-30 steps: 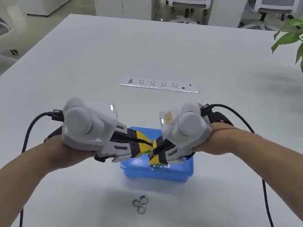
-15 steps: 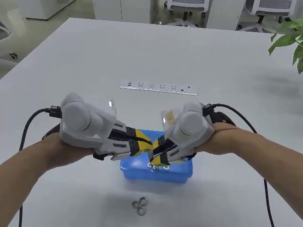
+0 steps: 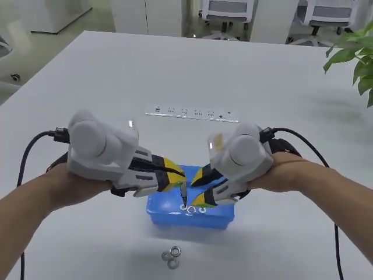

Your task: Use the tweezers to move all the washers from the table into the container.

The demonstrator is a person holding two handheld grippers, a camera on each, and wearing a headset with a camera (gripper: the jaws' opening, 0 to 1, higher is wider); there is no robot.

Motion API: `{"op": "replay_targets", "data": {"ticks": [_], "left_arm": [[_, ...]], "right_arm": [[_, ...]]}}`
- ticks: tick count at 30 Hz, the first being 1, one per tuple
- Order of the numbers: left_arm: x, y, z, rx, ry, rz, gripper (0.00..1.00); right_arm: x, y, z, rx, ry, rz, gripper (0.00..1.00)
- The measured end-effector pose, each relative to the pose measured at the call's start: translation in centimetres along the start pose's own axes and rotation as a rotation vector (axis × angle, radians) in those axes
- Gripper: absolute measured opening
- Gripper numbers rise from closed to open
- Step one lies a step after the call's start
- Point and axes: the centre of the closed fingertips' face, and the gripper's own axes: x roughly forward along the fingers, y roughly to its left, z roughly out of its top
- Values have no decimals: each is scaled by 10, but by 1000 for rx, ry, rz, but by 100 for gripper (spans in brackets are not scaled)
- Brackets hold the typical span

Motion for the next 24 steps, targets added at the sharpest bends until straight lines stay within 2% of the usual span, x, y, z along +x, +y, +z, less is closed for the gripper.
{"op": "replay_targets", "data": {"ticks": [9,24], "left_arm": [[-4,-7,5,1,8,-3,6],[-13,-19,13,-4,13,-3,6]], "right_arm": [[-23,3,-11,56,4,-51,32],[-46,16,-17,191,-50,-119,49]]}}
